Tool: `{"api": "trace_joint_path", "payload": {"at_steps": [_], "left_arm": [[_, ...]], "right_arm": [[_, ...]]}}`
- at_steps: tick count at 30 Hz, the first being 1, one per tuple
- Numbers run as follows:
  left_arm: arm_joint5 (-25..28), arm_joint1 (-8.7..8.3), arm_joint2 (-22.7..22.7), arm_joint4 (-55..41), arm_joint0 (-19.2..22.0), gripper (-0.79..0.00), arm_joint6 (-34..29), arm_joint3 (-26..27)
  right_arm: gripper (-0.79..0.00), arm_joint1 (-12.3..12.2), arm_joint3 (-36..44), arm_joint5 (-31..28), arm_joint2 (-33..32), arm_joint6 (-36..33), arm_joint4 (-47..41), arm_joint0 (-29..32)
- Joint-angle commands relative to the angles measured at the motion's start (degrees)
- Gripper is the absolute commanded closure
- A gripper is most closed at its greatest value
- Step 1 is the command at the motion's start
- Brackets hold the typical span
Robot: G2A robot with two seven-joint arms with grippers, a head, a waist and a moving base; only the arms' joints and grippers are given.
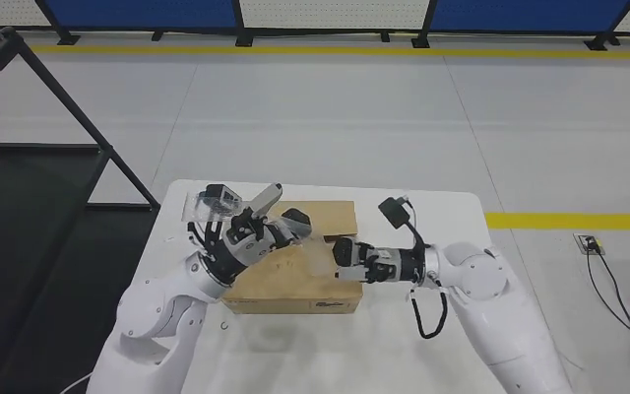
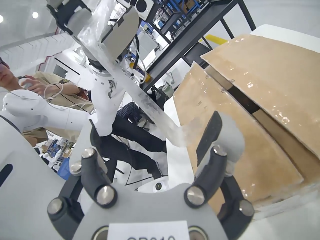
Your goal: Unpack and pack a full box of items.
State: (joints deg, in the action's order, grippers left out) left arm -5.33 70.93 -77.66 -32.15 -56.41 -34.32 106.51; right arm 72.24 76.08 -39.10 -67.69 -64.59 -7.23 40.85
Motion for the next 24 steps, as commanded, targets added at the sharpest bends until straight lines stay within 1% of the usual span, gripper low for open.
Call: {"api": "trace_joint_path", "payload": {"at_steps": [1,2,3,4,12,18,21,24], "left_arm": [[0.0,0.01,0.4,0.7,0.1,-0.785,0.4,0.1],[0.1,0.03,0.6,0.6,0.2,-0.785,0.5,0.1],[0.1,0.03,0.7,0.6,0.3,-0.785,0.5,0.0],[0.1,0.04,0.8,0.7,0.3,-0.785,0.6,-0.1],[-0.1,0.04,1.0,0.4,1.0,-0.785,1.2,-0.8],[-0.1,-0.01,0.7,0.4,1.2,-0.785,1.7,-1.1],[0.1,-0.08,0.2,1.4,1.2,-0.785,2.8,-1.3],[0.4,-0.20,-0.4,3.3,1.3,-0.785,4.1,-1.6]], "right_arm": [[-0.252,0.0,0.8,0.3,0.5,0.9,1.1,0.3],[-0.145,-0.1,1.1,0.4,0.6,1.3,1.4,0.5],[-0.058,-0.1,1.3,0.5,0.7,1.7,1.6,0.5],[0.000,-0.2,1.4,0.6,0.7,2.0,1.7,0.5],[0.000,-0.7,1.1,0.8,0.8,1.9,0.0,0.0],[0.000,-1.0,0.6,0.9,0.9,0.8,-3.0,-0.8],[0.000,-1.2,0.1,2.0,0.4,1.1,-5.6,-1.2],[0.000,-1.4,0.3,3.5,-0.5,2.8,-6.8,-1.4]]}}
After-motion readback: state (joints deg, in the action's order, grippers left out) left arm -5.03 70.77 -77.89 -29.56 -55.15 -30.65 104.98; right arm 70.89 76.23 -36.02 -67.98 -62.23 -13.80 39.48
